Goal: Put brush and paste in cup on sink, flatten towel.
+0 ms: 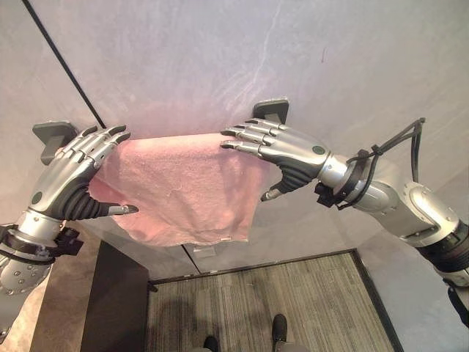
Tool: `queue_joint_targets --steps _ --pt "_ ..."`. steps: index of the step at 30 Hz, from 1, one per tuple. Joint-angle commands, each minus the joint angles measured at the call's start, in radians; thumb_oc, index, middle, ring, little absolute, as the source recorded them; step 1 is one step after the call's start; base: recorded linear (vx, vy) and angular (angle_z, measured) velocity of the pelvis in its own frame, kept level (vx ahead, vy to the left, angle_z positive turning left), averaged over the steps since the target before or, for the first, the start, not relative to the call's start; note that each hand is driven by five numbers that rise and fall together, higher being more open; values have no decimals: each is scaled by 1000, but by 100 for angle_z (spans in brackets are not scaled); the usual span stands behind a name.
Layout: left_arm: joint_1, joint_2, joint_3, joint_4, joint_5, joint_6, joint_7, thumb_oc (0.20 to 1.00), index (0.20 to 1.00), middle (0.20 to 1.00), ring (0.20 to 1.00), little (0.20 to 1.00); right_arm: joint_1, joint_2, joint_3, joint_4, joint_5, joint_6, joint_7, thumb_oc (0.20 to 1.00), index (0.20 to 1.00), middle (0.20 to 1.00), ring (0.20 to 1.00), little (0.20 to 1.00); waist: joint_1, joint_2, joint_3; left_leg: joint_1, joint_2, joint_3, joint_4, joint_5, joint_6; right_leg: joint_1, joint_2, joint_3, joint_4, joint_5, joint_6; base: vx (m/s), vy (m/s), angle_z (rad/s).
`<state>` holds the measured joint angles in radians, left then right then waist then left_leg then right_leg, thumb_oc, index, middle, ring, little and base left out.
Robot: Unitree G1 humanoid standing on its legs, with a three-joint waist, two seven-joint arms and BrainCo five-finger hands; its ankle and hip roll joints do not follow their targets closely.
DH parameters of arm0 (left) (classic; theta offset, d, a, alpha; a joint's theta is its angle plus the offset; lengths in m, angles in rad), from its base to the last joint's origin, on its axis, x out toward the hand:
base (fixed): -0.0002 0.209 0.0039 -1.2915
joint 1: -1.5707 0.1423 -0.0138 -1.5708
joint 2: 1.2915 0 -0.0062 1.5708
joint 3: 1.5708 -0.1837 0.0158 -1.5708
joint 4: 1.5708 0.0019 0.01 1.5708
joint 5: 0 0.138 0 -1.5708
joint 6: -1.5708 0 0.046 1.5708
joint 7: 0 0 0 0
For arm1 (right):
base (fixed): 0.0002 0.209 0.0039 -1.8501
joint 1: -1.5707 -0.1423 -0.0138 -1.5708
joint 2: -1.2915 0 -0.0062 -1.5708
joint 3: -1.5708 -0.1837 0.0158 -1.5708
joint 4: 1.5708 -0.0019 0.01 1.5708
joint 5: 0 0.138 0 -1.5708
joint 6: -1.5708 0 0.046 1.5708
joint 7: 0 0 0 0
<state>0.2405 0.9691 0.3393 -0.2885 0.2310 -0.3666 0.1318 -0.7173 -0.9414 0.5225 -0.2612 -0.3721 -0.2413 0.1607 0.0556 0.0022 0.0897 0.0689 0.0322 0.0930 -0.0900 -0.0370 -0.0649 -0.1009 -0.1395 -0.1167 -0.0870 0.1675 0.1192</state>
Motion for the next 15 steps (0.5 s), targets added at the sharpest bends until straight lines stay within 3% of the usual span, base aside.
queue_joint_targets --steps 1,10,15 --pt "149 -30 -18 213 -55 98 -25 1000 1000 1000 1000 1000 161 -76 29 138 -65 31 37 1000 1000 1000 1000 1000 -4 -46 5 -48 -39 34 16 12 44 30 -121 39 41 -58 107 0 0 0" --pt "130 -145 -23 262 -144 110 -8 1000 1000 1000 1000 1000 257 -34 -44 207 -123 50 9 1000 1000 1000 1000 1000 1 -38 -2 -48 -41 26 15 12 44 38 -119 29 36 -62 104 11 -5 1" --pt "118 -161 -24 280 -133 112 0 1000 1000 1000 1000 1000 268 -17 -67 224 -147 59 -5 1000 1000 1000 1000 1000 0 -37 -10 -48 -38 21 10 14 43 41 -118 25 36 -63 104 7 -3 1"
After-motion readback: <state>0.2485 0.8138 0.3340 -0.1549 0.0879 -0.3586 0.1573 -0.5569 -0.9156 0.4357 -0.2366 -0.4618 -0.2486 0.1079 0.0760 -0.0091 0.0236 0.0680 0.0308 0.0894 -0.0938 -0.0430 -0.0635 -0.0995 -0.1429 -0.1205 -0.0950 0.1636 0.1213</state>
